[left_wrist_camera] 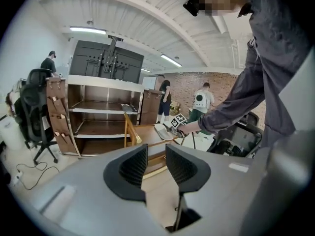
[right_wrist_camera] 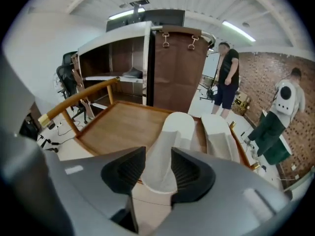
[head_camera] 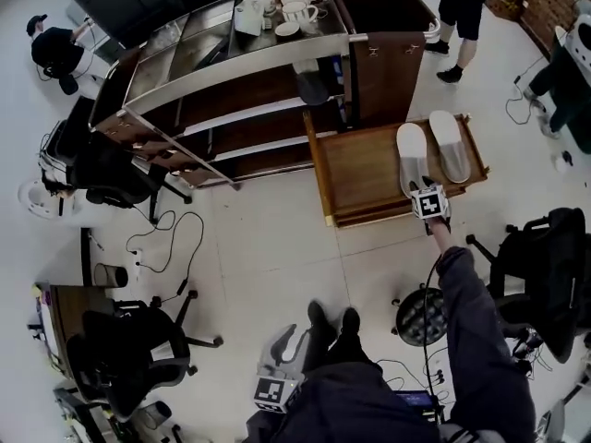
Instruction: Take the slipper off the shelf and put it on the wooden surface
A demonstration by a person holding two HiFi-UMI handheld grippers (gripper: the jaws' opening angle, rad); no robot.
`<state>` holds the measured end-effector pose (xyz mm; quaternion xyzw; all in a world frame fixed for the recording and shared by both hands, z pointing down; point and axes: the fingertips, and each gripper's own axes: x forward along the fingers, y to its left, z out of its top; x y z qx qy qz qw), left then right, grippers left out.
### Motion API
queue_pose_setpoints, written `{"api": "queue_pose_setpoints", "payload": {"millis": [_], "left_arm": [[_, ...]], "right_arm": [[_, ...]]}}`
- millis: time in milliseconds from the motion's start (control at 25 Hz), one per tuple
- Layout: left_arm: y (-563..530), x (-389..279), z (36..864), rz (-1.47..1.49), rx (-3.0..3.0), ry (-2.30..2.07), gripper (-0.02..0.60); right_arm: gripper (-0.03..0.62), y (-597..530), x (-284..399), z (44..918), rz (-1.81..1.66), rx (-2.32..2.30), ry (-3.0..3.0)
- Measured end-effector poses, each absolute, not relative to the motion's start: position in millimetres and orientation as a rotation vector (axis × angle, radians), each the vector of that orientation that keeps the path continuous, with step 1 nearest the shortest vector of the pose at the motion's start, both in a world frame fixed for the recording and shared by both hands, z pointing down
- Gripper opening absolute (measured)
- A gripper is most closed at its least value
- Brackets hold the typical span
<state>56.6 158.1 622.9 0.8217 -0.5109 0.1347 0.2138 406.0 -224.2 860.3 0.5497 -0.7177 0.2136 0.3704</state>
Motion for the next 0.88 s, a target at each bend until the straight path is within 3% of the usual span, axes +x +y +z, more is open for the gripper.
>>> {"api": "queue_pose_setpoints", "payload": {"millis": [320, 440, 480, 520, 880], "left_arm": [[144, 60, 638, 0.453, 2.248, -1.385, 0.126], [140, 59, 651, 0.475, 2.247, -1.348, 0.126], [134, 61, 650, 0.468, 2.256, -1.333, 0.126], [128, 64, 647, 0.457, 2.269, -1.319, 0.126], [46, 47, 633, 0.289, 2.433, -1.229, 0.126]], "right_arm": [[0.170, -273, 446, 930, 0.692, 1.477, -1.584], [0.111, -275, 446, 933, 0.699, 1.467, -1.557], [0.044, -273, 445, 930, 0.698, 1.464, -1.554], [0.029, -271, 443, 926, 0.696, 1.462, -1.563], [0.014, -230, 339, 796, 0.585, 1.511, -1.971]]}}
